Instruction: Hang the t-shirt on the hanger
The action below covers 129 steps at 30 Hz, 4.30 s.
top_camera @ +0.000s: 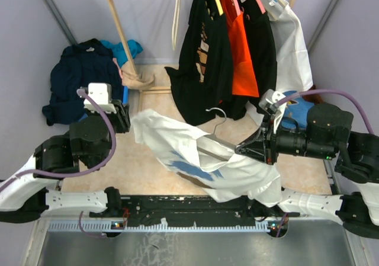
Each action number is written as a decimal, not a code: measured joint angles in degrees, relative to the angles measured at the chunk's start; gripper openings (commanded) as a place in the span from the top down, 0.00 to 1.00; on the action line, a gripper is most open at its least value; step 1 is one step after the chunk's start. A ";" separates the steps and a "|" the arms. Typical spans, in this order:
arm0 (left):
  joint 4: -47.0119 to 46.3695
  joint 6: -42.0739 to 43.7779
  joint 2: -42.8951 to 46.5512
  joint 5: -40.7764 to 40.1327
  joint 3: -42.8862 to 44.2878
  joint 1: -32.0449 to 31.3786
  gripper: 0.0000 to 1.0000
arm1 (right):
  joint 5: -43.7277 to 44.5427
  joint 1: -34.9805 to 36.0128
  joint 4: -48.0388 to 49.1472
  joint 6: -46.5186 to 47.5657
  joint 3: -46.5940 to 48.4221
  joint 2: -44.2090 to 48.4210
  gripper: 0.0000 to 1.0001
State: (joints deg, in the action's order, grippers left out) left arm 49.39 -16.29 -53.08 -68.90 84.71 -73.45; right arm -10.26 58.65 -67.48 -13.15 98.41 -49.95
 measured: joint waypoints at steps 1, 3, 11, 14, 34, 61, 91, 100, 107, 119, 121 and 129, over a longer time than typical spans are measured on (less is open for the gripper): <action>-0.81 0.87 0.09 0.26 0.13 0.00 0.53 | 0.09 0.00 -0.04 0.04 -0.26 -0.13 1.00; -1.46 2.23 0.28 1.05 0.37 0.00 0.50 | 0.15 0.00 -0.22 0.09 -0.52 -0.72 1.00; -2.58 5.95 0.20 11.82 -0.15 0.00 0.44 | 0.76 0.00 -0.33 0.57 -0.50 -2.60 1.00; -3.06 7.54 -0.31 18.14 -0.85 0.00 0.43 | 0.92 0.00 -0.33 0.79 -0.48 -3.26 1.00; -6.93 11.65 -5.68 37.68 -0.33 0.00 0.42 | 5.14 0.00 -0.20 0.79 -0.37 -7.56 1.00; -7.04 9.70 -13.49 29.16 -1.57 -0.07 0.79 | 9.07 0.00 2.73 -0.55 5.95 -15.52 1.00; -5.18 9.66 -14.93 22.29 8.50 -0.39 0.77 | 5.70 -0.04 6.49 0.09 -0.09 -11.56 1.00; -4.76 8.35 -14.45 22.95 8.41 -0.39 0.74 | 6.10 -0.04 6.12 0.09 -0.04 -11.74 1.00; -4.11 8.66 -14.80 22.10 8.92 -0.39 0.72 | 5.03 -0.04 6.12 0.13 -0.04 -12.04 1.00; -1.97 10.10 -20.06 21.51 14.71 -0.39 0.64 | 2.67 -0.04 5.40 0.61 -0.04 -12.11 1.00; -1.64 10.12 -20.04 21.35 14.71 -0.35 0.67 | 2.62 -0.04 5.22 0.68 -0.04 -12.11 1.00; 0.31 9.51 -19.71 21.29 14.01 2.40 0.55 | 2.60 -0.04 5.07 1.05 0.28 -12.17 1.00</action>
State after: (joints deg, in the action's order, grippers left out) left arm 49.69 -6.79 -72.79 -47.62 98.72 -71.05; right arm -7.66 58.61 -62.41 -12.10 98.70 -62.13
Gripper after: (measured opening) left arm 0.372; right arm 0.069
